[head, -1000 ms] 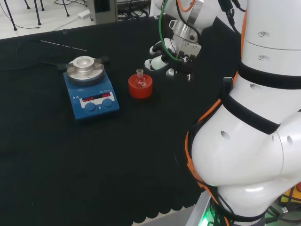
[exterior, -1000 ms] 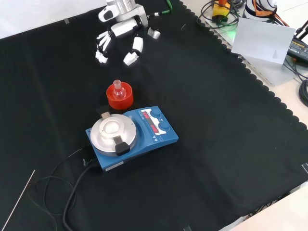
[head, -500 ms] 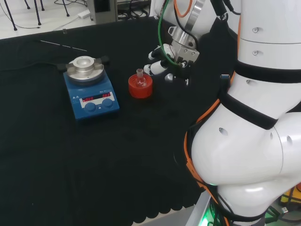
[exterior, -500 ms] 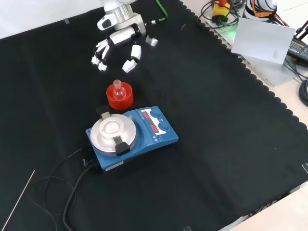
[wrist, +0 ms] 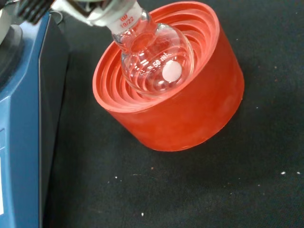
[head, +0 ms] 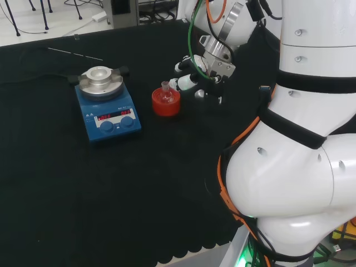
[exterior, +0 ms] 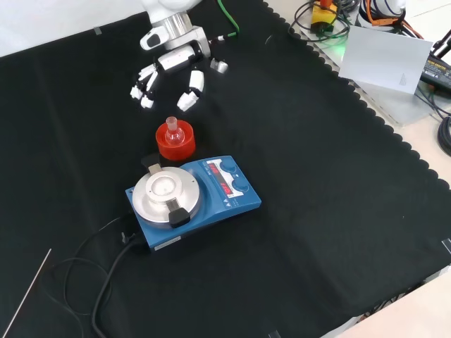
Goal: Pick up the round-bottom flask.
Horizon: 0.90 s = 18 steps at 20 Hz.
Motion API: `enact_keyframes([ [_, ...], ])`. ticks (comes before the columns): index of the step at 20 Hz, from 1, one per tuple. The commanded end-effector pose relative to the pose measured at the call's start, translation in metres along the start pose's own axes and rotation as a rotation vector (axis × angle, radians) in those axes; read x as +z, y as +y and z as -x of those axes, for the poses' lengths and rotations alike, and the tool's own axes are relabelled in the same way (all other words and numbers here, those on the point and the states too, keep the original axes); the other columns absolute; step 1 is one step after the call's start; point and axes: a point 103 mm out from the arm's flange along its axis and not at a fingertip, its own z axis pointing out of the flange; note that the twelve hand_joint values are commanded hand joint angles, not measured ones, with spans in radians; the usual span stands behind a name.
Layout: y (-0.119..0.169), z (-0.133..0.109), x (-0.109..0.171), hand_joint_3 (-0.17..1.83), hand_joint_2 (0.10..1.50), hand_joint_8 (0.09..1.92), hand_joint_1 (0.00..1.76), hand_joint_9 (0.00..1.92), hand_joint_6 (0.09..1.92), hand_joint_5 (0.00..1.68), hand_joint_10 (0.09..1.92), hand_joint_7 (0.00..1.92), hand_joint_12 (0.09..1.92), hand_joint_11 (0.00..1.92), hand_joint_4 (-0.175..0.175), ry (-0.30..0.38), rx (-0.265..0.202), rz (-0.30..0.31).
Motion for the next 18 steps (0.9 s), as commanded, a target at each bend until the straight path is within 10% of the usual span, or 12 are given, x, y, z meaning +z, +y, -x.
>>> enact_keyframes([
  [1, 0.004, 0.001, 0.006, 0.69, 0.60, 0.45, 0.89, 0.15, 0.09, 0.56, 0.55, 0.08, 0.96, 0.00, 0.001, 0.024, -0.023, -0.010],
  [12, 0.012, -0.004, 0.020, 0.68, 0.58, 0.44, 0.89, 0.15, 0.09, 0.55, 0.55, 0.07, 0.96, 0.00, 0.003, 0.011, -0.041, -0.027],
  [15, 0.013, -0.005, 0.019, 0.68, 0.58, 0.43, 0.89, 0.15, 0.09, 0.55, 0.55, 0.06, 0.96, 0.00, 0.003, 0.146, -0.134, -0.075],
  [18, 0.015, 0.002, 0.015, 0.68, 0.58, 0.43, 0.89, 0.15, 0.09, 0.55, 0.55, 0.06, 0.96, 0.00, 0.004, 0.102, -0.096, -0.046],
])
